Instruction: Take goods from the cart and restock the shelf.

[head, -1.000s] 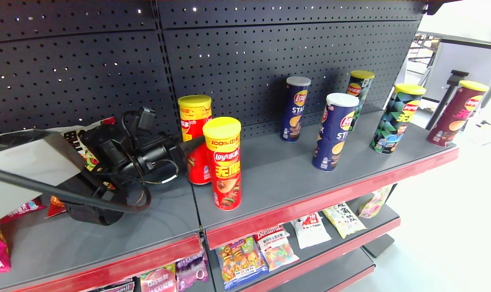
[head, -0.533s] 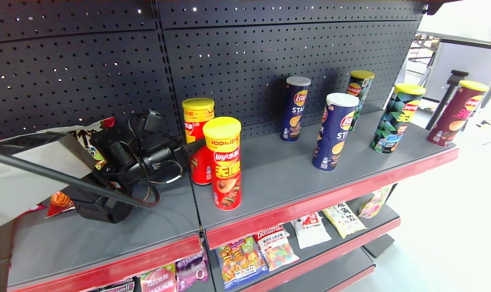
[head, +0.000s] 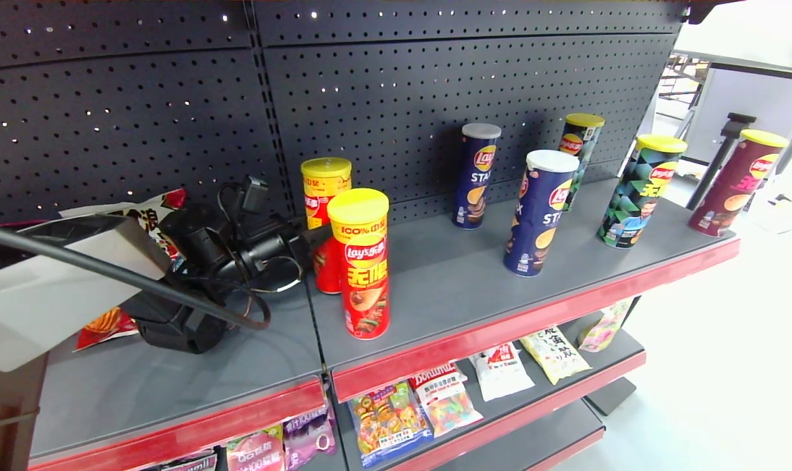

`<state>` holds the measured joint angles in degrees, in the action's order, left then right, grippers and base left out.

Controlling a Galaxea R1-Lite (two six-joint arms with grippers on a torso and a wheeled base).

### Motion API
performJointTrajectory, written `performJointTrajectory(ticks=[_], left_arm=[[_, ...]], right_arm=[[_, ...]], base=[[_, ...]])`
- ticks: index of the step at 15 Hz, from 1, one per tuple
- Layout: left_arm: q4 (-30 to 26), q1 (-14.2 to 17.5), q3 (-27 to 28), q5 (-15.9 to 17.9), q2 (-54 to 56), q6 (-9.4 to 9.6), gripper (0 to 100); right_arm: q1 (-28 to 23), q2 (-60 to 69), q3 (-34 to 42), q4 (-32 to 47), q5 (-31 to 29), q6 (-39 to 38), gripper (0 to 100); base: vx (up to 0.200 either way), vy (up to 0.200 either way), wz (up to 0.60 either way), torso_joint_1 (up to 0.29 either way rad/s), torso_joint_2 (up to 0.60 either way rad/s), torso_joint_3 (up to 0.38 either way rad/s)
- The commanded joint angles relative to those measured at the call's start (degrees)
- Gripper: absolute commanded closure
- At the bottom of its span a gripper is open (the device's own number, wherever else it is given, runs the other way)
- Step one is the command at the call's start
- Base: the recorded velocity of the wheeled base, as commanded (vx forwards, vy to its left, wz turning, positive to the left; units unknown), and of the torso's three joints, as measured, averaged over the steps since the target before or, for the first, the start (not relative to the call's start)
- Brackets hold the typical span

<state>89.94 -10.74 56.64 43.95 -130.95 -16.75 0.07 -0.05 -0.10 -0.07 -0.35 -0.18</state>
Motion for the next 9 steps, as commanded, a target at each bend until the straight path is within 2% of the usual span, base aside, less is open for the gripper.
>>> performJointTrajectory(ticks=[1, 9], left_arm=[[0.1, 0.0, 0.6, 0.0, -0.8, 0.05, 100], [0.1, -0.2, 3.2, -0.1, -2.1, -0.04, 100]], right_arm=[[0.0, 0.0, 0.0, 0.0, 0.0, 0.0, 0], [0.0, 0.0, 0.0, 0.0, 0.0, 0.0, 0]], base=[[0.0, 0.0, 0.0, 0.0, 0.0, 0.0], [0.0, 0.0, 0.0, 0.0, 0.0, 0.0]])
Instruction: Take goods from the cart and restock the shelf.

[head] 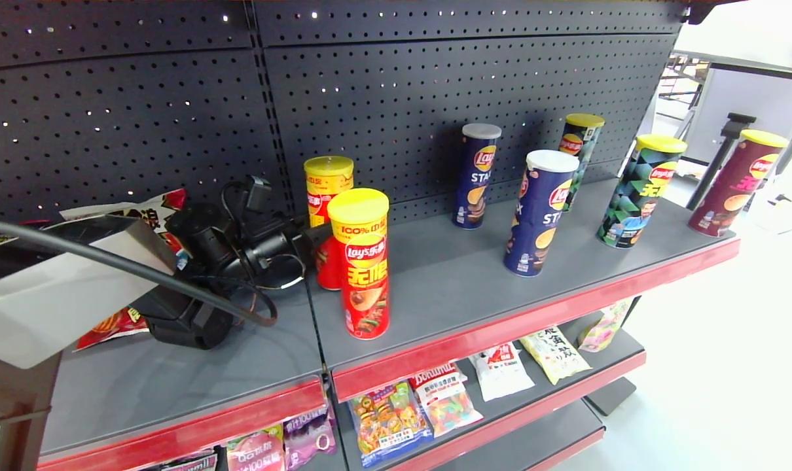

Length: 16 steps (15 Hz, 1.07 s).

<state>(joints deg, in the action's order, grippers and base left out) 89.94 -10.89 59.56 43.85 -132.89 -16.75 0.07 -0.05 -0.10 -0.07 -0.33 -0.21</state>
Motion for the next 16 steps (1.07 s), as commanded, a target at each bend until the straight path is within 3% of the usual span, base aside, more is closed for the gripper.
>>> performJointTrajectory(ticks=[1, 15, 16], left_arm=[[0.1, -0.1, 0.8, 0.0, -0.2, -0.04, 100], [0.1, 1.0, -2.2, 0.1, 0.3, 0.4, 100], [0.1, 1.0, -3.1, 0.1, 0.2, 1.54, 100]], right_arm=[[0.0, 0.0, 0.0, 0.0, 0.0, 0.0, 0], [0.0, 0.0, 0.0, 0.0, 0.0, 0.0, 0], [0.0, 0.0, 0.0, 0.1, 0.0, 0.0, 0]], base=[[0.0, 0.0, 0.0, 0.0, 0.0, 0.0], [0.0, 0.0, 0.0, 0.0, 0.0, 0.0], [0.0, 0.0, 0.0, 0.0, 0.0, 0.0]])
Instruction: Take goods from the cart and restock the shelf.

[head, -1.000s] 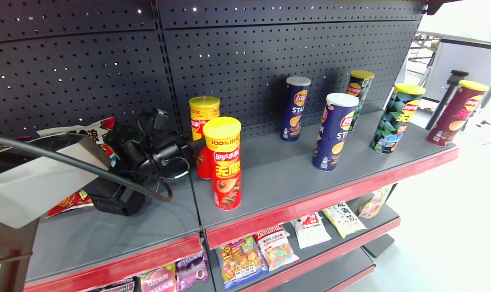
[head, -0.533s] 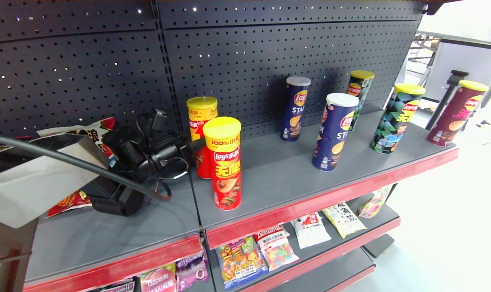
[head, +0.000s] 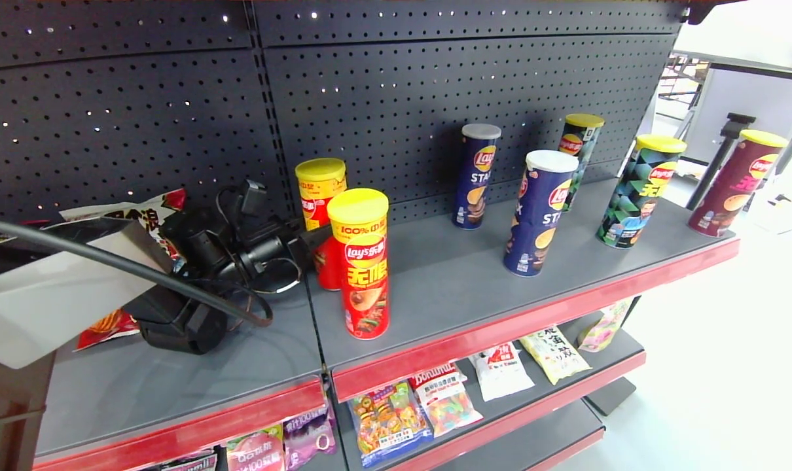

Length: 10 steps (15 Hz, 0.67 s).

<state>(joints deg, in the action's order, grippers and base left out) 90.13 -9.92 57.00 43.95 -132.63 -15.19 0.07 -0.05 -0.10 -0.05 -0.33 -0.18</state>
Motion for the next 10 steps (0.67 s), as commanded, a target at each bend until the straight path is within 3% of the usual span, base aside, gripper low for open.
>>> performJointTrajectory(ticks=[1, 3, 10], left_arm=[[-0.1, 0.0, -0.7, 0.0, -0.1, 0.34, 100], [-0.1, 0.0, -1.1, 0.0, -0.1, 2.45, 100], [-0.1, 0.4, -1.8, 0.0, 0.4, 2.8, 100]], right_arm=[[0.0, 0.0, 0.0, 0.0, 0.0, 0.0, 0], [0.0, 0.0, 0.0, 0.0, 0.0, 0.0, 0], [0.0, 0.0, 0.0, 0.0, 0.0, 0.0, 0]], base=[[0.0, 0.0, 0.0, 0.0, 0.0, 0.0], [0.0, 0.0, 0.0, 0.0, 0.0, 0.0], [0.0, 0.0, 0.0, 0.0, 0.0, 0.0]])
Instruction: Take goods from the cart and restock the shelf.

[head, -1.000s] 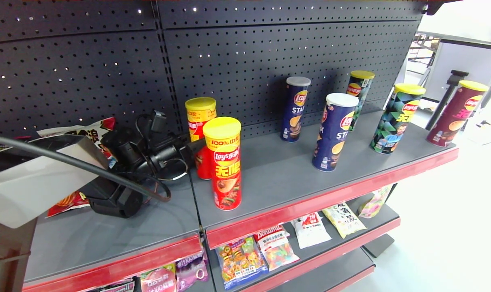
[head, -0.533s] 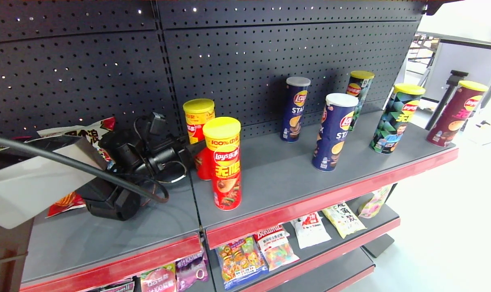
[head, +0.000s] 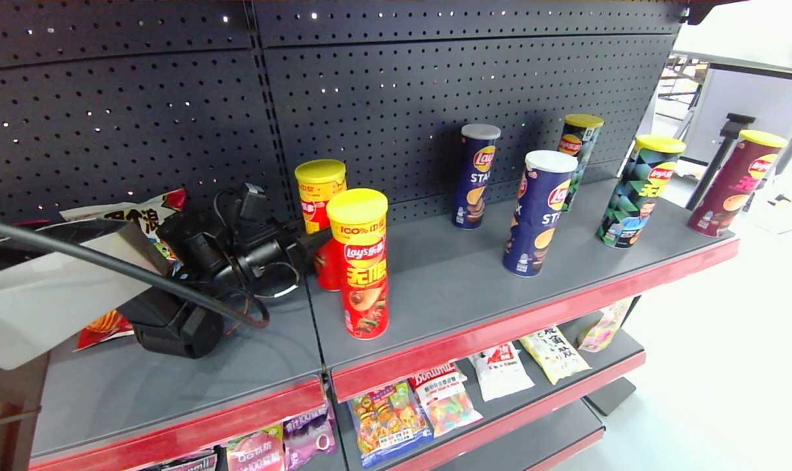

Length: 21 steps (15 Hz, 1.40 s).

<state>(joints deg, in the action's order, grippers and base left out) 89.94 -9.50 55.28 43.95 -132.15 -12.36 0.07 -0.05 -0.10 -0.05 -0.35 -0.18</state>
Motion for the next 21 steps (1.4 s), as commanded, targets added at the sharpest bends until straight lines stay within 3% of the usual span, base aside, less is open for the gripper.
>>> performJointTrajectory(ticks=[1, 4, 5, 13, 17, 21], left_arm=[[0.1, 0.0, -0.3, 0.0, -0.1, 0.06, 100], [0.1, 0.0, -0.6, 0.0, -0.1, 0.41, 100], [0.1, 0.0, -0.6, 0.0, -0.1, 0.58, 0], [0.1, 0.4, -1.1, 0.2, 1.5, 0.58, 0], [-0.3, 3.2, -3.9, 1.6, 4.9, 1.11, 0], [-7.1, 5.5, -6.1, 1.8, 9.1, 6.47, 0]], right_arm=[[0.0, 0.0, 0.0, 0.0, 0.0, -0.1, 0], [0.0, 0.0, 0.0, 0.0, 0.0, -0.1, 0], [0.0, 0.0, 0.0, 0.0, 0.0, 0.0, 0], [0.0, 0.0, 0.0, 0.0, 0.0, 0.0, 0], [0.0, 0.0, 0.0, 0.0, 0.0, 0.0, 0], [0.0, 0.0, 0.0, 0.0, 0.0, -0.1, 0]], base=[[0.0, 0.0, 0.0, 0.0, 0.0, 0.0], [0.0, 0.0, 0.0, 0.0, 0.0, 0.0], [0.0, 0.0, 0.0, 0.0, 0.0, 0.0], [0.0, 0.0, 0.0, 0.0, 0.0, 0.0], [0.0, 0.0, 0.0, 0.0, 0.0, 0.0], [0.0, 0.0, 0.0, 0.0, 0.0, 0.0]])
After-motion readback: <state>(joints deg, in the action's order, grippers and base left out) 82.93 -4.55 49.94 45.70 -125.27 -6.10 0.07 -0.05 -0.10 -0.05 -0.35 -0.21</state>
